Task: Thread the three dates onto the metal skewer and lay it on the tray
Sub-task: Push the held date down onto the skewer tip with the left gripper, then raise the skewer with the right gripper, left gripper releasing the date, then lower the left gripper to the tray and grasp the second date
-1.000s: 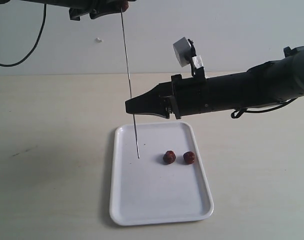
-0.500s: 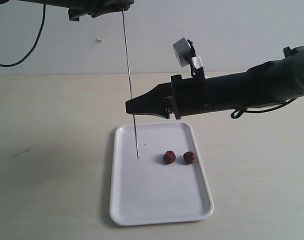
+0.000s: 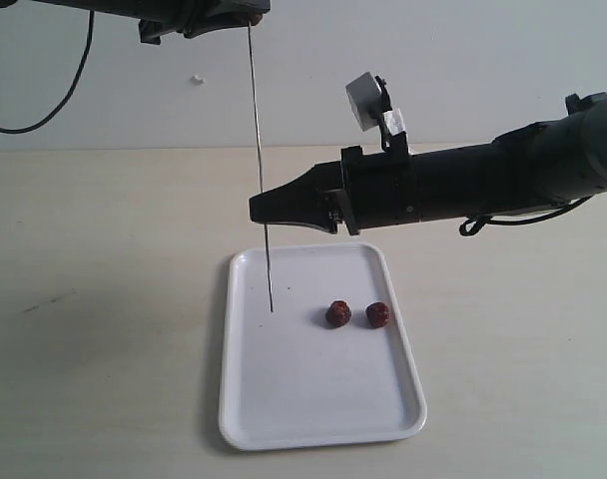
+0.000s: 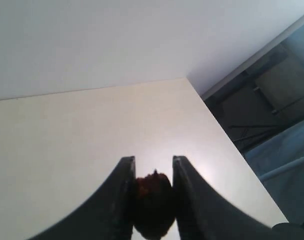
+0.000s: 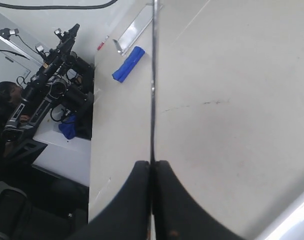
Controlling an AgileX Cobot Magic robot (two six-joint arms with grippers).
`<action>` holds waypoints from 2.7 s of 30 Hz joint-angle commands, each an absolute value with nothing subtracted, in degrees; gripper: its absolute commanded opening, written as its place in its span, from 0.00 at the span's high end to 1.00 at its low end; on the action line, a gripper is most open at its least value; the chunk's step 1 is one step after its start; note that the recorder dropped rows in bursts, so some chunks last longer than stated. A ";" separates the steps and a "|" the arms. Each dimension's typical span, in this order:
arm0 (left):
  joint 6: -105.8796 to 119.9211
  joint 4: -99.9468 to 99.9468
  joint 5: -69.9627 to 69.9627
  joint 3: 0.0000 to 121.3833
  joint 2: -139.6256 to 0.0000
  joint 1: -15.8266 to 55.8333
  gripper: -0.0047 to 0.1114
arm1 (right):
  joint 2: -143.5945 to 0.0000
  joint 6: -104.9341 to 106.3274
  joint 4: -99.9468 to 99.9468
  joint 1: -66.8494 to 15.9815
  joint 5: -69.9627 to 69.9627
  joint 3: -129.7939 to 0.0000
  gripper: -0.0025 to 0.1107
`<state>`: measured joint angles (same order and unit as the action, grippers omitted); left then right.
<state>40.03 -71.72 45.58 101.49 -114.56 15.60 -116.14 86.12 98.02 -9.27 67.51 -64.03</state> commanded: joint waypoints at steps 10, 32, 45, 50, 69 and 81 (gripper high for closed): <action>40.46 -70.24 47.80 101.31 -114.56 15.58 0.74 | -116.10 87.34 99.95 -9.36 63.98 -70.39 0.98; 42.27 -69.65 47.30 101.31 -114.56 15.43 0.37 | -116.36 80.51 95.33 -8.71 54.81 -76.39 0.98; 42.47 -48.70 59.77 101.31 -114.56 17.24 0.37 | -116.00 69.80 69.65 9.67 65.55 -76.39 0.98; 40.90 -31.79 60.64 101.31 -114.67 26.09 0.37 | -116.00 70.89 64.73 14.22 69.96 -76.39 0.98; 61.84 -3.13 55.81 101.31 -127.25 46.48 0.37 | -116.00 69.46 62.23 16.31 69.96 -75.18 0.98; 75.70 -2.98 49.73 101.31 -131.42 46.48 0.37 | -116.00 70.33 63.37 16.31 69.96 -75.18 0.98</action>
<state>74.22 -2.99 50.60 101.49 -130.71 46.35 -116.18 69.60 62.09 15.97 69.41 -75.46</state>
